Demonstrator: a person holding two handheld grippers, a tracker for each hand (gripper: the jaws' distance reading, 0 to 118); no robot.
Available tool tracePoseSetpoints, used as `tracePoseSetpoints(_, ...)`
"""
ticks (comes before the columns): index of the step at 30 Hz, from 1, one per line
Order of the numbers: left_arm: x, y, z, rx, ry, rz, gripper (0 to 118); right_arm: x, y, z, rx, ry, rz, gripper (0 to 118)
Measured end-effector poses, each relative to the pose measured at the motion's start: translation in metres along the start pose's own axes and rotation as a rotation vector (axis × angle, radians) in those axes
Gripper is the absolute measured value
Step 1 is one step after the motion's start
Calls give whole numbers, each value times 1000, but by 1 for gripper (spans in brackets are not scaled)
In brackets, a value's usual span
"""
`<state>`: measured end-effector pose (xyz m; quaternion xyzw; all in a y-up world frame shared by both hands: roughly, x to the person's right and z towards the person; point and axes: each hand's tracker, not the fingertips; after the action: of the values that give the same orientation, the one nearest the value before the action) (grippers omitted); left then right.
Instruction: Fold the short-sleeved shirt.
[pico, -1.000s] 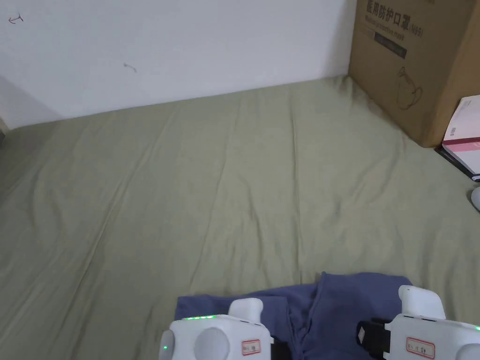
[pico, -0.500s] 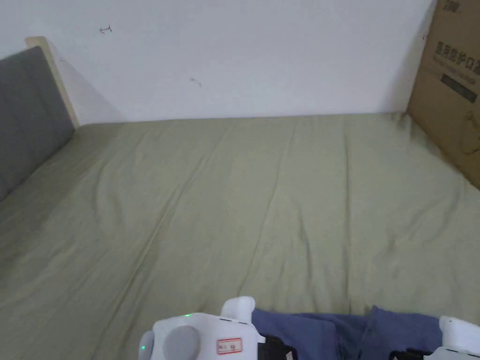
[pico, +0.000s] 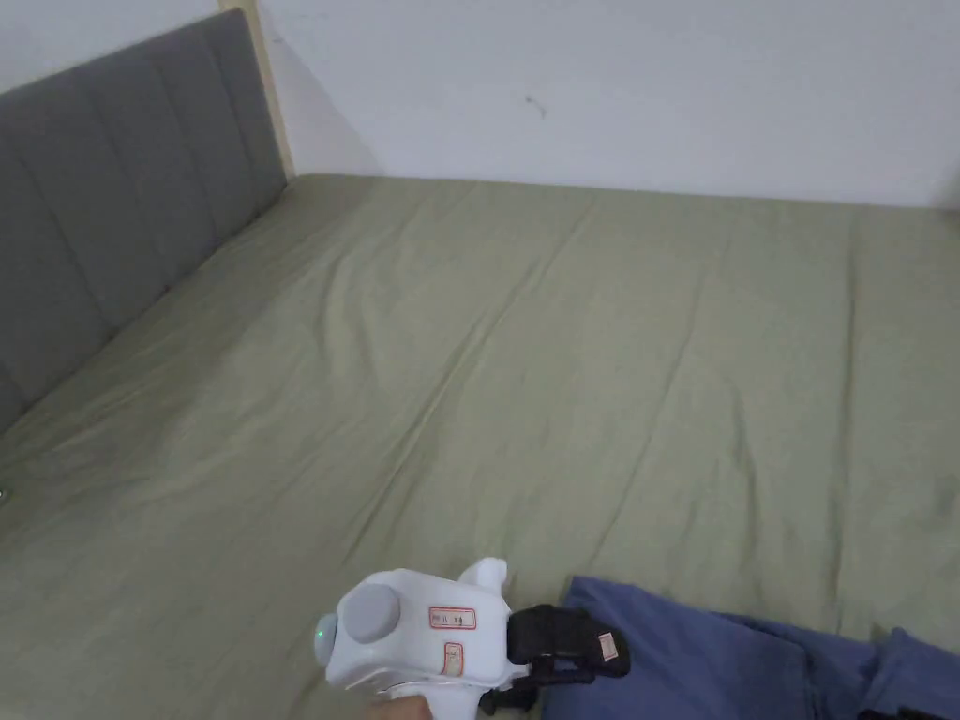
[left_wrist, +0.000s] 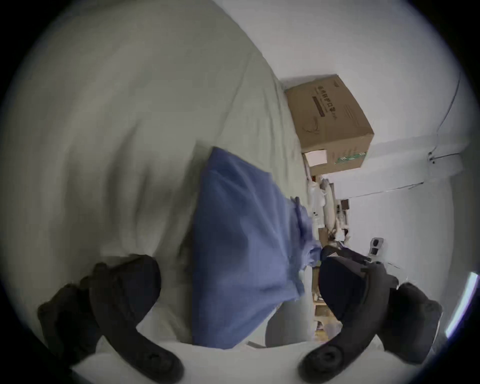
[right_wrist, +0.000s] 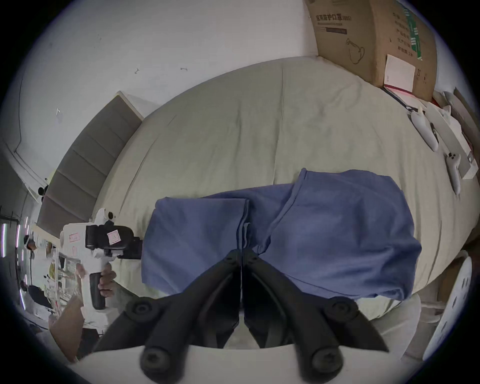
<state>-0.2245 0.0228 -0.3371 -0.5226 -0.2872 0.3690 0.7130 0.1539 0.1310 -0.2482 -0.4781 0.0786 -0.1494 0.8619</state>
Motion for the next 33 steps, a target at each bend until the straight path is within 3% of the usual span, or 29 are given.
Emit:
tracePoseSetpoints(3, -1, 9, -15, -44, -147, 47, 113, 2, 0, -2, -7, 4, -19, 1)
tracePoseSetpoints(4, 0, 8, -17, -59, -172, 62, 88, 3, 0, -4, -16, 0, -21, 1)
tracePoseSetpoints(5, -2, 8, -16, -41, -189, 68, 11, 3, 0, -5, -21, -10, -19, 1)
tracePoseSetpoints(7, -6, 7, -27, -56, -16, 60, 10, 3, -2, -3, -19, -20, -13, 1)
tracePoseSetpoints(11, -6, 9, -22, -62, -102, 81, 10, 1, -2, -2, -28, -18, -15, 1)
tracePoseSetpoints(20, -16, 31, 53, -95, 53, -78, 10, -13, 0, -5, -26, -4, 4, 1)
tracePoseSetpoints(27, -40, 61, 156, -58, 372, -150, 10, -10, 1, -5, -17, -5, 5, 1)
tracePoseSetpoints(33, -36, 66, 213, -1, 535, -111, 10, -1, -1, -6, -17, -2, -22, 1)
